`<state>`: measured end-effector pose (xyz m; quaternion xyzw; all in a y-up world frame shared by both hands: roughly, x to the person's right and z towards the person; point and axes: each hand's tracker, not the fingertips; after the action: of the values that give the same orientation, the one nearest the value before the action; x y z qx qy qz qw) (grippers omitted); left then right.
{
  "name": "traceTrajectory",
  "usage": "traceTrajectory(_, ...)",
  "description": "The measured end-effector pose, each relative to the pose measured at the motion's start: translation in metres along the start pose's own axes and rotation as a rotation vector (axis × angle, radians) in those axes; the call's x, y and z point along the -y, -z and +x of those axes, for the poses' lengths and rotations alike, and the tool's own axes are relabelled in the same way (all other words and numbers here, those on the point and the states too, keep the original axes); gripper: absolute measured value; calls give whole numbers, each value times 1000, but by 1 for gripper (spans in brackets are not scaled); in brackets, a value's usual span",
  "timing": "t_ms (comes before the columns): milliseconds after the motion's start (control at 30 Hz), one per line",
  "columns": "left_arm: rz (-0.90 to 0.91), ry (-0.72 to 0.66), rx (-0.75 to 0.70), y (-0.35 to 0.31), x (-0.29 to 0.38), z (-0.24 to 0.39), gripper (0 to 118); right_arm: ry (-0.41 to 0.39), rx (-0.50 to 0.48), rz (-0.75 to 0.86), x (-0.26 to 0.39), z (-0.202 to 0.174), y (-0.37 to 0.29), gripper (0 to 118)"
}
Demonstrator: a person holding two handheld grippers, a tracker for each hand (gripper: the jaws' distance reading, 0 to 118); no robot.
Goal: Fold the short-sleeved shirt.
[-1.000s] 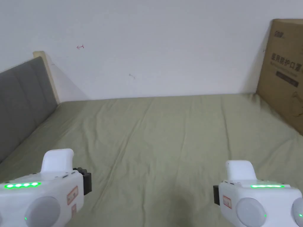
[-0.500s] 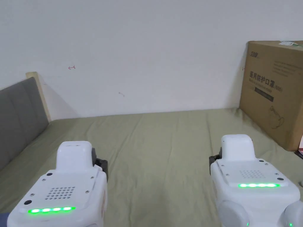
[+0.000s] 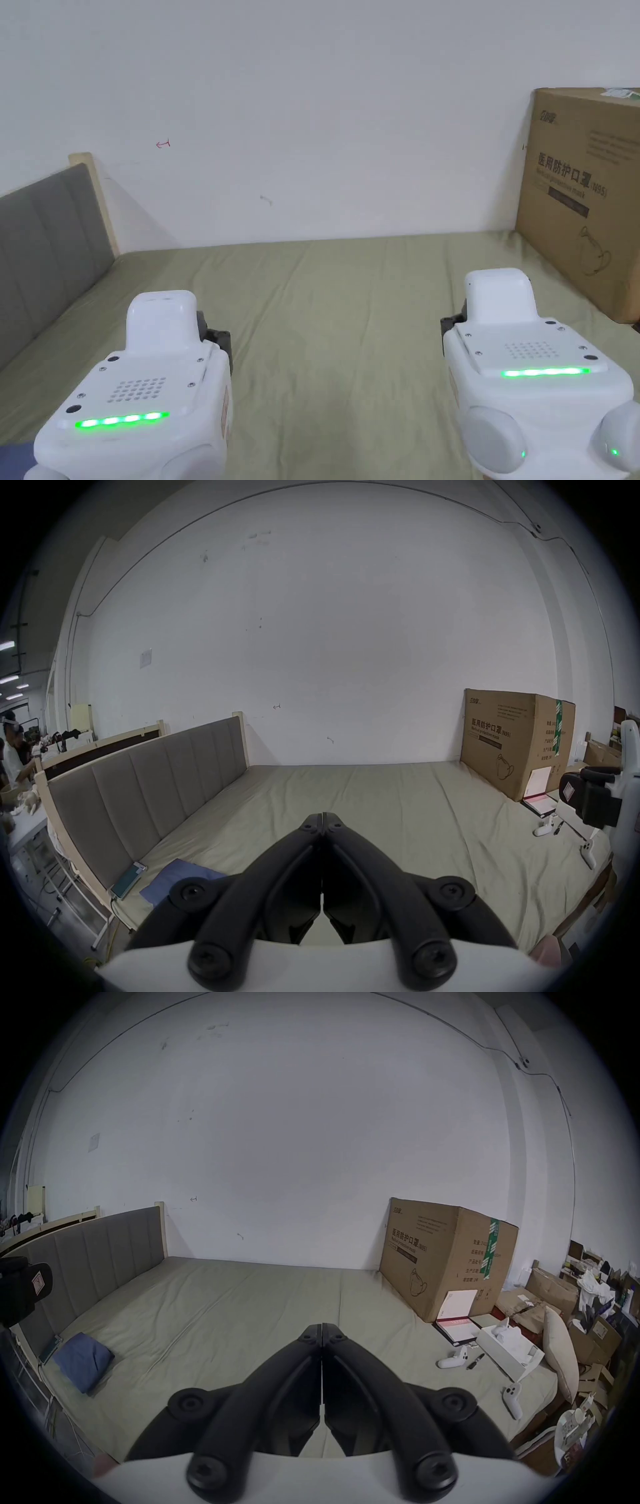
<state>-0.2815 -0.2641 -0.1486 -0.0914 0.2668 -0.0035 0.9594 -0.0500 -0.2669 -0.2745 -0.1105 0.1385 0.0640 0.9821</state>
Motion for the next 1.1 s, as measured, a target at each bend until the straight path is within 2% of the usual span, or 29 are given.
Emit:
traceTrajectory(33,4,6,-5,1,-1,1,0,-3,-3,2,-2,-1,-1,0)
traceTrajectory(67,8,8,-6,1,-2,1,7,-6,-5,8,-3,-2,-2,2)
traceTrajectory(100,9,14,-1,2,-3,2,29,-11,-2,9,-5,-3,-2,11)
traceTrajectory(133,4,13,9,3,-4,3,57,-15,-3,11,-5,-3,-1,24)
traceTrajectory(167,-11,8,23,5,-6,3,88,-18,-5,5,-6,-4,-1,41)
traceTrajectory(200,-33,1,38,8,-6,3,116,-18,-8,2,-5,-4,-1,69)
traceTrajectory(233,-47,-17,55,10,-6,3,118,-13,-20,-2,-5,-3,1,89)
traceTrajectory(267,-52,-31,67,11,-5,3,118,-9,-27,-8,-4,-2,2,103)
traceTrajectory(300,4,-36,72,7,-5,2,118,-5,-27,-8,-3,-2,2,111)
traceTrajectory(533,-2,11,32,9,-7,9,118,-11,-36,22,2,2,1,114)
traceTrajectory(633,-18,-15,50,8,-7,8,118,18,-36,20,2,4,0,114)
traceTrajectory(967,-100,-101,129,17,-6,6,118,12,-29,16,4,9,2,114)
traceTrajectory(1100,-138,-51,29,16,-3,13,118,-9,-21,9,8,8,3,114)
